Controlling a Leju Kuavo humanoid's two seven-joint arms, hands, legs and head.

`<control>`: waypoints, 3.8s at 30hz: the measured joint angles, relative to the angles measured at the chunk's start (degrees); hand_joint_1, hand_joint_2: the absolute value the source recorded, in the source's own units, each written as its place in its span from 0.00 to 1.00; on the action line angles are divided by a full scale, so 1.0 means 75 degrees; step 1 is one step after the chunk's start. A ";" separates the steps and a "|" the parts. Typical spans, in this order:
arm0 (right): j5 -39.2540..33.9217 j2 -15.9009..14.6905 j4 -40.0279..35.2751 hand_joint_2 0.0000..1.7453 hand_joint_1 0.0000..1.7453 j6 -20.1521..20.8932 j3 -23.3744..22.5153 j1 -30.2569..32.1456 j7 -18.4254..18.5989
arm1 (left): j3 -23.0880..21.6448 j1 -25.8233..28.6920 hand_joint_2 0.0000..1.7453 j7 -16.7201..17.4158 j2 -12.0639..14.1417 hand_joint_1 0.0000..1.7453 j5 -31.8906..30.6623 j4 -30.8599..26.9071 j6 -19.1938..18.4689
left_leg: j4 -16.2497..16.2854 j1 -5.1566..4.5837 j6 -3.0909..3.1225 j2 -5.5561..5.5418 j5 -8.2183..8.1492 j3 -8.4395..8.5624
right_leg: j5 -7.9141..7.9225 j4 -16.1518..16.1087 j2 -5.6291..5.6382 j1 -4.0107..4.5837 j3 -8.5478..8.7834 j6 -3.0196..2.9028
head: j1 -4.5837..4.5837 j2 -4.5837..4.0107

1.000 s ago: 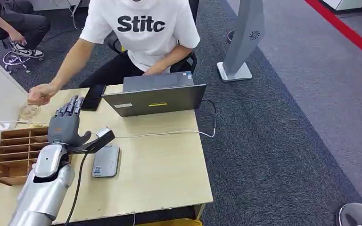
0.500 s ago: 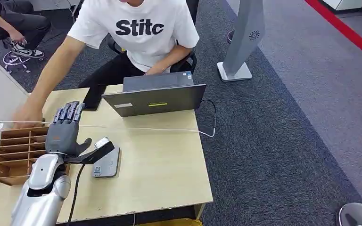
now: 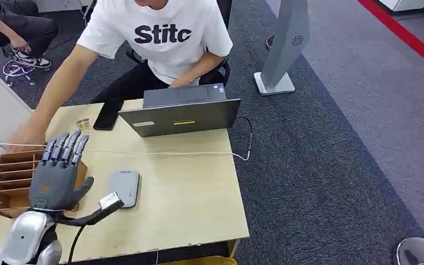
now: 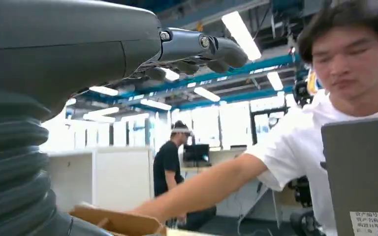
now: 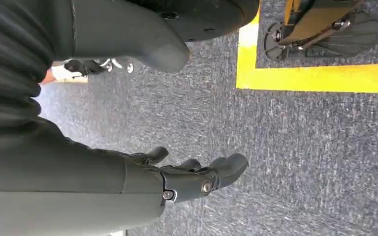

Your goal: Pass the card to the sensor for recognition and then transmit it.

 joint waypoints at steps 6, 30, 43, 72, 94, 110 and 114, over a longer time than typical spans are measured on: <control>-0.0018 0.0000 -0.0003 1.00 0.00 0.0000 -0.0090 0.0002 0.0026 | -0.0044 0.0555 1.00 0.0102 0.0416 0.00 -0.0166 -0.0827 0.0055 | 0.0000 0.0000 -0.0001 -0.0004 0.0003 0.0000 | 0.0001 0.0001 -0.0005 0.0000 0.0006 0.0001 | 0.0000 0.0000; -0.0254 0.0096 0.0000 1.00 0.00 -0.0125 -0.0224 0.0037 0.0169 | 0.0851 0.1007 1.00 0.1288 0.1903 0.00 -0.0495 -0.0678 -0.2635 | 0.0000 0.0017 -0.0015 -0.0005 0.0011 0.0000 | 0.0005 0.0008 -0.0007 0.0013 0.0002 -0.0011 | 0.0003 0.0000; -0.0192 0.0102 0.0000 1.00 0.00 -0.0117 -0.0219 0.0036 0.0216 | 0.1055 0.0806 1.00 0.1302 0.1970 0.00 -0.0323 0.0246 -0.2844 | 0.0000 0.0019 -0.0017 -0.0005 0.0012 0.0001 | 0.0005 0.0008 -0.0006 0.0014 0.0001 -0.0011 | 0.0000 0.0000; 0.0041 0.0102 0.0003 1.00 0.00 -0.0055 0.0108 0.0024 0.0216 | 0.1078 0.0308 1.00 -0.0037 0.1055 0.00 0.0763 0.1835 -0.1114 | 0.0000 0.0019 -0.0018 -0.0004 0.0012 0.0001 | 0.0007 0.0008 -0.0003 0.0014 0.0002 -0.0013 | -0.0003 0.0000; -0.0038 0.0102 0.0035 1.00 0.00 -0.0023 0.0143 0.0027 0.0088 | 0.1043 0.1270 1.00 -0.0563 0.1203 0.97 0.1796 -0.0133 -0.1734 | 0.0000 0.0024 -0.0023 -0.0005 0.0015 -0.0001 | 0.0009 0.0010 -0.0005 0.0017 0.0000 -0.0018 | 0.0000 0.0000; -0.0120 0.0102 0.0035 1.00 0.00 -0.0070 0.0143 0.0028 0.0090 | 0.1049 0.1238 1.00 0.0066 0.1398 0.00 0.1353 -0.0229 -0.1857 | 0.0000 0.0024 -0.0023 -0.0004 0.0015 0.0000 | 0.0009 0.0010 -0.0005 0.0017 0.0000 -0.0018 | -0.0003 0.0000; -0.0143 0.0102 0.0035 1.00 0.00 -0.0082 0.0143 0.0026 0.0113 | 0.1069 0.1168 1.00 0.0206 0.1392 0.00 0.1128 -0.0218 -0.1836 | 0.0000 0.0024 -0.0023 -0.0005 0.0015 0.0000 | 0.0009 0.0010 -0.0006 0.0017 0.0000 -0.0018 | 0.0000 0.0000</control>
